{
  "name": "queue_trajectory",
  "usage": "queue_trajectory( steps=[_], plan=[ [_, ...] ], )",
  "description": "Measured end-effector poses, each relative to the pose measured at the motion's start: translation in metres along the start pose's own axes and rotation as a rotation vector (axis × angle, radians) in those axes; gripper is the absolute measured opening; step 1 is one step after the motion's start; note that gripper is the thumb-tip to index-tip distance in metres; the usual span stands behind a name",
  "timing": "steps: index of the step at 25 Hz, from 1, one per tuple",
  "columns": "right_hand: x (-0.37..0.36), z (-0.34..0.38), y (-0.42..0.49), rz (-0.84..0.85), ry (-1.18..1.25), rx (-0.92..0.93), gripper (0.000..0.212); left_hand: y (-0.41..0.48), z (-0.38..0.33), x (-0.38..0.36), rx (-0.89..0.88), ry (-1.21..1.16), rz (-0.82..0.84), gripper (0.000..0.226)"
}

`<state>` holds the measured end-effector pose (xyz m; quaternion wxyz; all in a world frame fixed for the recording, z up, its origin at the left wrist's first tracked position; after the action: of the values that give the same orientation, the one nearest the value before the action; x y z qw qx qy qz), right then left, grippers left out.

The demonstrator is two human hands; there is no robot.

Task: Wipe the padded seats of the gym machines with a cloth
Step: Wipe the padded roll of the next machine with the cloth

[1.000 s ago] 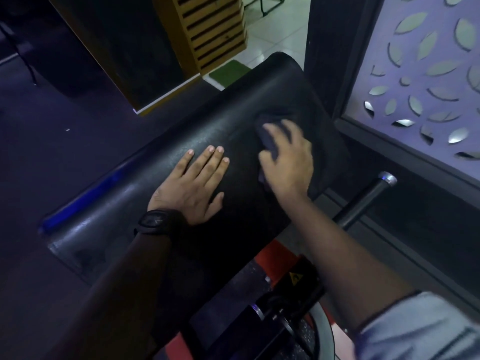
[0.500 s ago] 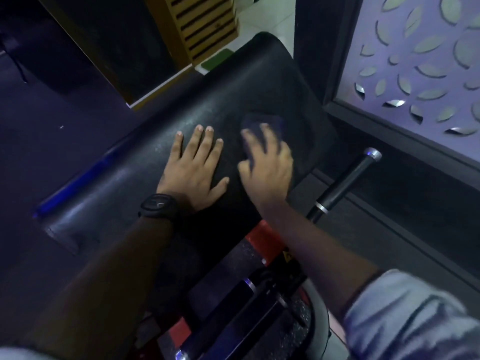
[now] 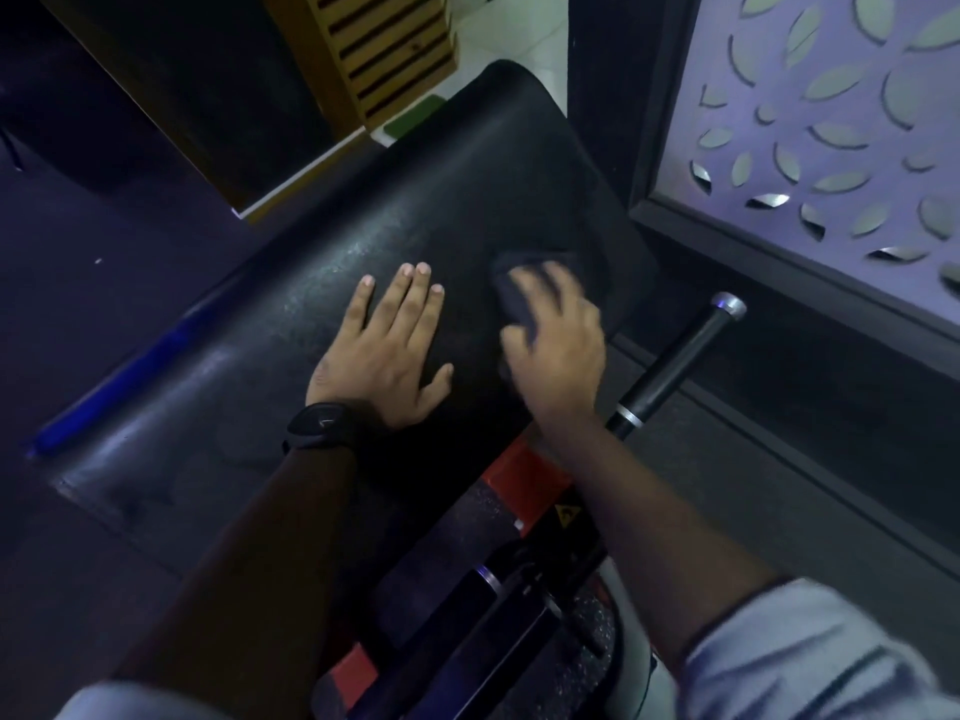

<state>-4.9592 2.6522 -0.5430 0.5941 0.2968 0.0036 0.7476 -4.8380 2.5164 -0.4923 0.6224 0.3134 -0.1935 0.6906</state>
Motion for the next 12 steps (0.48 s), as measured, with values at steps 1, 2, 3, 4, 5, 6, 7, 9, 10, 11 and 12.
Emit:
queue_trajectory(
  steps=[1, 2, 3, 4, 5, 6, 7, 9, 10, 11, 12],
  plan=[
    [0.004, -0.005, -0.006, -0.141, 0.130, -0.300, 0.062, 0.000, 0.000, 0.000, 0.002, -0.001, -0.005, 0.085],
    [0.002, 0.002, -0.015, -0.178, 0.117, -0.397, 0.063, 0.000, 0.000, 0.000, -0.002, -0.003, -0.013, 0.085],
    [-0.003, 0.016, -0.020, -0.117, -0.002, -0.234, 0.064, 0.000, -0.001, 0.001, -0.014, -0.009, -0.021, 0.084],
    [-0.012, 0.021, -0.028, 0.044, -0.103, 0.059, 0.064, 0.000, -0.002, 0.002, -0.026, -0.014, -0.025, 0.084],
    [-0.013, 0.017, -0.031, 0.186, -0.150, 0.285, 0.064, 0.001, -0.002, 0.002, -0.032, -0.016, -0.025, 0.083],
    [-0.004, 0.006, -0.022, 0.204, -0.156, 0.342, 0.063, 0.001, -0.003, 0.002, -0.036, -0.014, -0.022, 0.083],
    [0.005, -0.013, -0.005, 0.124, -0.097, 0.179, 0.061, 0.001, -0.003, 0.001, -0.040, -0.010, -0.018, 0.083],
    [0.018, -0.037, -0.003, -0.147, 0.150, -0.473, 0.061, 0.000, -0.003, 0.001, -0.038, -0.006, -0.019, 0.083],
    [0.017, -0.028, -0.010, -0.175, 0.120, -0.564, 0.062, 0.000, -0.002, 0.001, -0.038, -0.011, -0.018, 0.083],
    [0.011, -0.013, -0.015, -0.111, 0.011, -0.365, 0.063, 0.000, -0.003, 0.002, -0.042, -0.019, -0.015, 0.083],
    [0.001, -0.003, -0.023, 0.050, -0.084, -0.009, 0.064, 0.000, -0.003, 0.001, -0.044, -0.025, -0.018, 0.083]
  ],
)
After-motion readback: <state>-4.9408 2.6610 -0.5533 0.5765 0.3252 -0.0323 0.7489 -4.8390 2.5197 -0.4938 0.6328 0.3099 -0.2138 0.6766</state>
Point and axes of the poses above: each hand's wrist, its own y-axis towards the middle knuckle, its own x-axis out of the back of the hand, z = x × y, the point moved 6 cm from there along y, towards the middle knuckle, and after that the axes turned 15 degrees about y, right-handed, at the moved point
